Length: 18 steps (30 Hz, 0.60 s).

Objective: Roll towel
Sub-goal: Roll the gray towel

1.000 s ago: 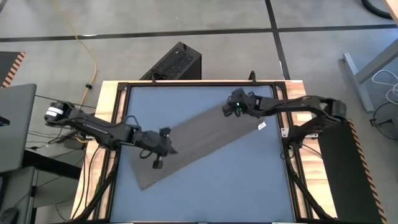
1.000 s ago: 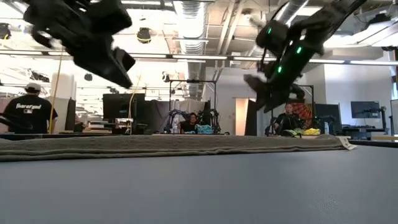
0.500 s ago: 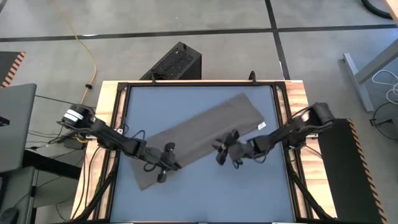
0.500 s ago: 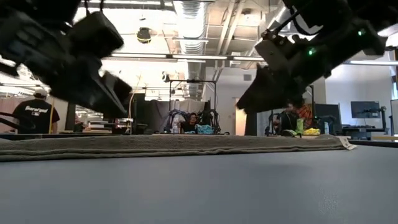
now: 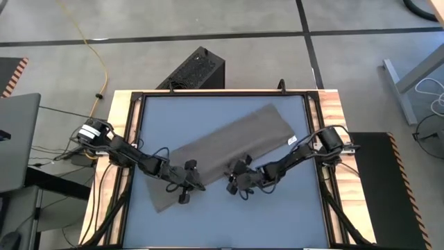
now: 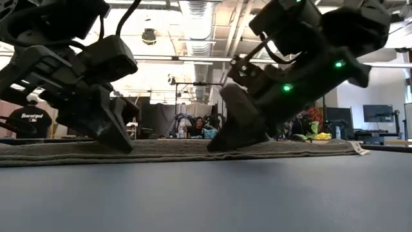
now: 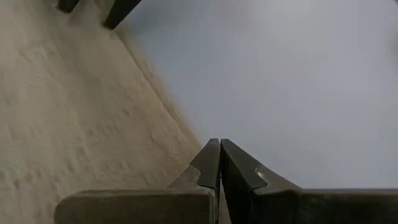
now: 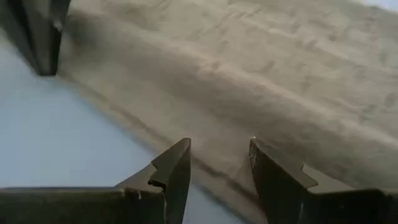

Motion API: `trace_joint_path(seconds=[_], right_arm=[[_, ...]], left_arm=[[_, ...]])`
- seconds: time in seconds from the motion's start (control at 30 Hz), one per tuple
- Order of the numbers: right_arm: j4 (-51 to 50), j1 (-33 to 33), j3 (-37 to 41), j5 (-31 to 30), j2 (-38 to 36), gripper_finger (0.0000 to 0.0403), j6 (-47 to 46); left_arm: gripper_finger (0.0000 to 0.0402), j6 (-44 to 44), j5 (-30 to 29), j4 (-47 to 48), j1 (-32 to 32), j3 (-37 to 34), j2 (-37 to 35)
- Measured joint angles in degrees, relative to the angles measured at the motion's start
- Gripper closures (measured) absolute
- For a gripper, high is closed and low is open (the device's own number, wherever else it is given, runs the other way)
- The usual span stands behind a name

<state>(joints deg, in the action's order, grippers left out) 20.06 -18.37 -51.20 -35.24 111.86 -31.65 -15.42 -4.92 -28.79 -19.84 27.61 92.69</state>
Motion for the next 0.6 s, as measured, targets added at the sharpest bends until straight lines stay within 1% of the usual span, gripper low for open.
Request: trace_joint_path(seconds=[0.1, 0.2, 0.3, 0.37, 0.43, 0.47, 0.5, 0.6], right_arm=[[-2.25, -0.74, -0.28, 0.44, -0.11, 0.0214, -1.69], [-2.37, -1.59, -0.26, 0.44, -0.16, 0.0214, -1.98], [-2.48, -2.14, -0.29, 0.43, -0.16, 0.0214, -3.17], [-2.75, -2.27, -0.29, 0.39, -0.16, 0.0214, -3.4], [-2.74, -2.27, -0.29, 0.42, -0.16, 0.0214, -3.54], [-2.74, -2.27, -0.29, 0.45, -0.16, 0.0214, -3.85], [-2.75, -2.25, -0.29, 0.48, -0.16, 0.0214, -4.22], [-2.7, -2.25, -0.29, 0.42, -0.18, 0.0214, -4.34]], left_arm=[[0.0401, -0.4, 2.49, 1.5, -0.07, -0.03, -0.03], [0.0401, -0.07, 8.26, 1.57, -0.07, -0.01, -0.05], [0.0401, 2.76, 15.3, -1.11, -0.07, -0.03, -0.56], [0.0401, 5.18, 16.9, -3.78, 0.2, -0.03, -2.17], [0.0401, 7.97, 16.19, -4.08, 1.34, -0.03, -5.04], [0.0401, 9.25, 14.61, -3.85, 2.24, -0.02, -6.68], [0.0401, 10.22, 11.89, -2.68, 3.27, -0.01, -8.56], [0.0401, 11.44, -0.87, 0.24, 7.37, 0.05, -12.89]])
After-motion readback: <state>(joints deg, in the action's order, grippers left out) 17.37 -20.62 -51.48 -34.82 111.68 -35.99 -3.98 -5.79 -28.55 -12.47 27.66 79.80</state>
